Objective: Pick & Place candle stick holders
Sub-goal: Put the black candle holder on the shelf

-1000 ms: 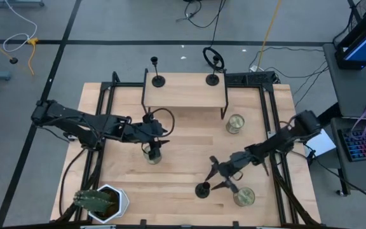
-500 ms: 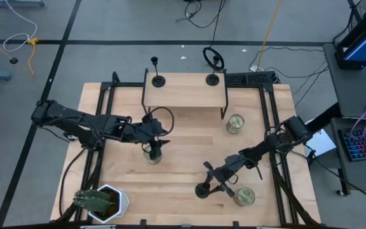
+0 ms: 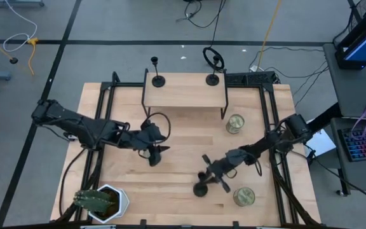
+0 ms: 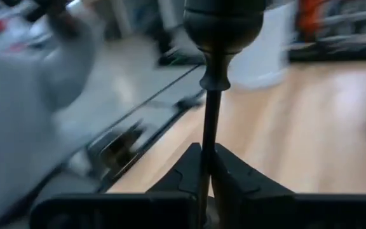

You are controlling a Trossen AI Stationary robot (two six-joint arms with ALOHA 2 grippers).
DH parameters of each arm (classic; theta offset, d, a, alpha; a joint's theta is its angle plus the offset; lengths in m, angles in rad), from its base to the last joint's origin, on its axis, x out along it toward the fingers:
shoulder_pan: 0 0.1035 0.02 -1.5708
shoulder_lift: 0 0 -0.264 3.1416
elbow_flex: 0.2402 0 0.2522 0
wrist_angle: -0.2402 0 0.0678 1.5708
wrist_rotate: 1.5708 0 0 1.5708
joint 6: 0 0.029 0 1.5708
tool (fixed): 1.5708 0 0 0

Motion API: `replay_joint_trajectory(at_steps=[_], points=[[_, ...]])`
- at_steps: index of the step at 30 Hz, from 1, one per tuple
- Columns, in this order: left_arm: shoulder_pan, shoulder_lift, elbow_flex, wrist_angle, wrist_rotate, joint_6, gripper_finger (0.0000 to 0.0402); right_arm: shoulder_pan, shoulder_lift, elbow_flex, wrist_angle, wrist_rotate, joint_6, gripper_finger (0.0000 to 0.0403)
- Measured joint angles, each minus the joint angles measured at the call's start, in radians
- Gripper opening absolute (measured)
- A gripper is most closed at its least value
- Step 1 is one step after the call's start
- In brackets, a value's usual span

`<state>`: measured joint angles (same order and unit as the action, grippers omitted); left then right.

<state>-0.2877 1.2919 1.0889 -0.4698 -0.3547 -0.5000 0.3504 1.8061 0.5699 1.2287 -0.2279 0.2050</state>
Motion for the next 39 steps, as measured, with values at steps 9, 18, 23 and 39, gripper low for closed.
replay_joint_trajectory(at_steps=[9, 18, 23, 39], points=[[-0.066, 0.0, 0.0, 0.0, -0.101, -0.062, 0.0202, -0.11, -0.244, 0.065, -0.222, 0.547, -0.241, 0.0013], [-0.08, 0.0, 0.0, 0.0, -0.155, -0.029, 0.0202, -0.339, -0.32, 0.336, -0.47, 0.701, -0.317, 0.0012], [-0.078, 0.0, 0.0, 0.0, -0.154, -0.027, 0.0202, -0.475, -0.227, 0.496, -0.626, 0.703, -0.295, 0.0012], [-0.078, 0.0, 0.0, -0.001, -0.154, 0.072, 0.0202, -0.72, -0.077, 0.549, -0.555, 0.7, -0.182, 0.0013]])
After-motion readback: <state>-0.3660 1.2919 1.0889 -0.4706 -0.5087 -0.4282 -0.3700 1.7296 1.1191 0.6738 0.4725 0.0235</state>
